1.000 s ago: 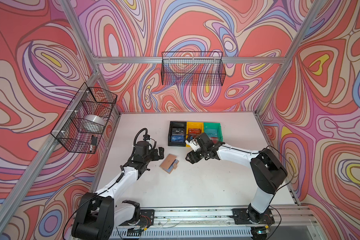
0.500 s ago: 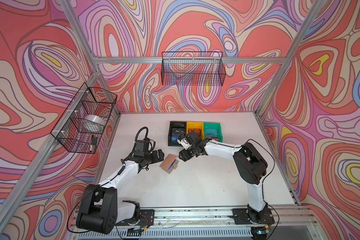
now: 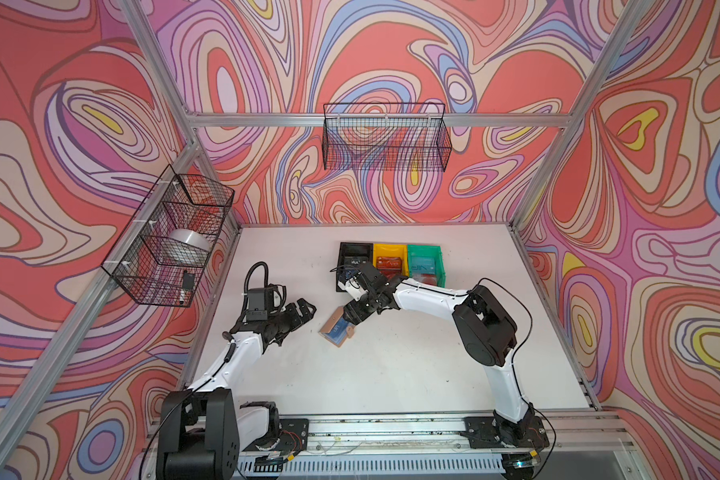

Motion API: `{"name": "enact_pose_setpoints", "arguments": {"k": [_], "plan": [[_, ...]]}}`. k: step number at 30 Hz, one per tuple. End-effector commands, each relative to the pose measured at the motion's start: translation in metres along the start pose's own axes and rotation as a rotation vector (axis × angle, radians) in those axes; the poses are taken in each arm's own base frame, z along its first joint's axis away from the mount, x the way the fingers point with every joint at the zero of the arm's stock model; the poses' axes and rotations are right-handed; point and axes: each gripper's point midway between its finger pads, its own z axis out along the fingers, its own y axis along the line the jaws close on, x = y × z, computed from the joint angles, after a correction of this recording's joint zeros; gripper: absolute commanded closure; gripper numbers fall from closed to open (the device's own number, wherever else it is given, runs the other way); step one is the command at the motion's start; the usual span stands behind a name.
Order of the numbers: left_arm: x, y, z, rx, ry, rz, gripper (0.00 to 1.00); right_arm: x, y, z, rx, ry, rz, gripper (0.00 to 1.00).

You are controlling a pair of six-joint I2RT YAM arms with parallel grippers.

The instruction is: Take the credit cards out of the card holder

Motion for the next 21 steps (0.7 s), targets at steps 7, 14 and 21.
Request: {"name": "enact_pose_setpoints", "arguments": {"k": [7,14,21], "plan": [[-0.002,-0.012,-0.028,0.039,-0.038,-0.038,0.08,-0.023,0.05,0.023,-0.175,-0.02,-0.031,0.32],[0.001,-0.011,-0.028,0.054,-0.034,-0.055,0.11,-0.037,0.057,0.037,-0.232,-0.05,-0.011,0.38],[-0.002,-0.016,-0.017,0.101,-0.007,-0.082,0.27,-0.038,0.065,0.045,-0.296,-0.067,0.016,0.48]]}}
